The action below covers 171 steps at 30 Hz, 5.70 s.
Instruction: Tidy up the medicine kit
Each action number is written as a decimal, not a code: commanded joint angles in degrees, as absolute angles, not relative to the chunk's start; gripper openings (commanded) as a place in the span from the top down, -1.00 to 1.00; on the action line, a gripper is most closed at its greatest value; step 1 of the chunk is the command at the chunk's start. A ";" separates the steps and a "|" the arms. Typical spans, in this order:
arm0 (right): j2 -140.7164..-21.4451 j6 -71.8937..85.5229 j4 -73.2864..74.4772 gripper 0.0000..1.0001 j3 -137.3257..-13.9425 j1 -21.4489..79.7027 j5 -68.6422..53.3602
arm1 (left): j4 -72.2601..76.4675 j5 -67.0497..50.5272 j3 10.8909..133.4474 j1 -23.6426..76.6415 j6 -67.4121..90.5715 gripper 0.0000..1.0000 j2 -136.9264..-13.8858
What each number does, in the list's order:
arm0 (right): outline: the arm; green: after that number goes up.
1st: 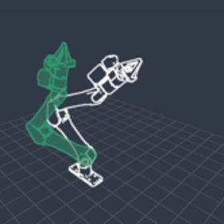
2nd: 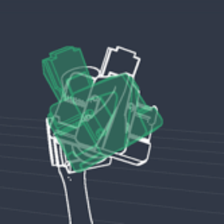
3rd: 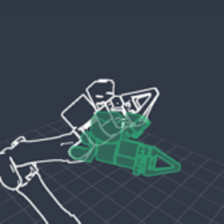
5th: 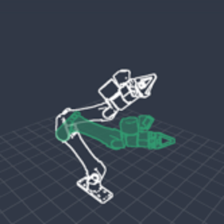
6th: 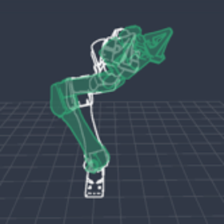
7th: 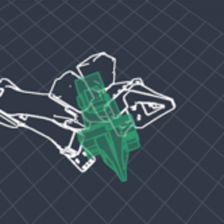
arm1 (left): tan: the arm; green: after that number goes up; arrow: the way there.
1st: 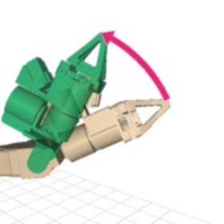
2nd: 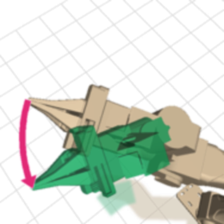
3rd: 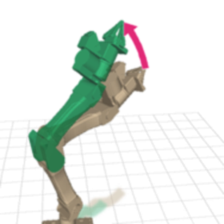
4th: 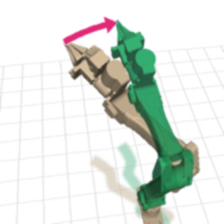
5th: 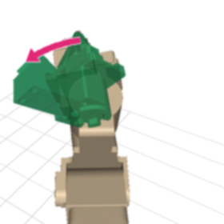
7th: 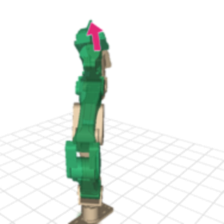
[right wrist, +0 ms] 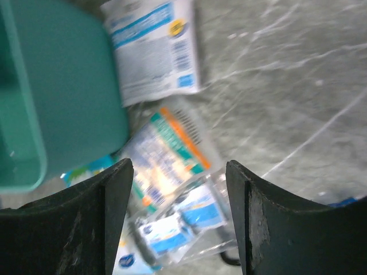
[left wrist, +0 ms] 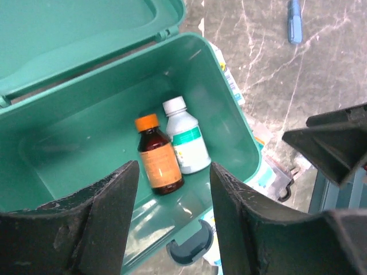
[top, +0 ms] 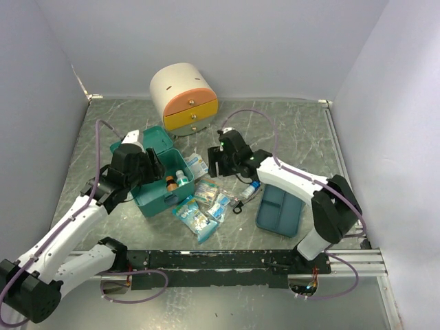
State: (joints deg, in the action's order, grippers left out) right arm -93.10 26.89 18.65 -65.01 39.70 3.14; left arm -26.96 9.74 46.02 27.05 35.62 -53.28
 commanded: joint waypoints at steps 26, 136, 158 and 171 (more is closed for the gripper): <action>-106.56 23.65 9.07 -0.15 -74.75 50.95 -1.63 | -25.21 -8.22 38.69 26.98 37.16 -0.01 -59.63; -91.36 33.60 22.43 0.19 -54.48 55.72 -9.57 | -38.75 12.31 51.17 29.00 50.67 -0.26 -56.02; -90.29 36.12 16.48 1.00 -52.12 57.32 -4.92 | -35.14 0.50 51.26 29.00 43.50 -0.61 -45.84; -71.15 40.59 21.44 1.00 -59.86 57.19 14.07 | -22.39 -7.99 51.17 29.00 42.94 -0.67 -46.80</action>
State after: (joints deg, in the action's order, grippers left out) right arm -73.82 38.54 21.15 -54.92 57.12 5.67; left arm -30.28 -3.36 50.59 28.73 43.83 -46.19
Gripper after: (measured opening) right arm 0.006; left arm 0.831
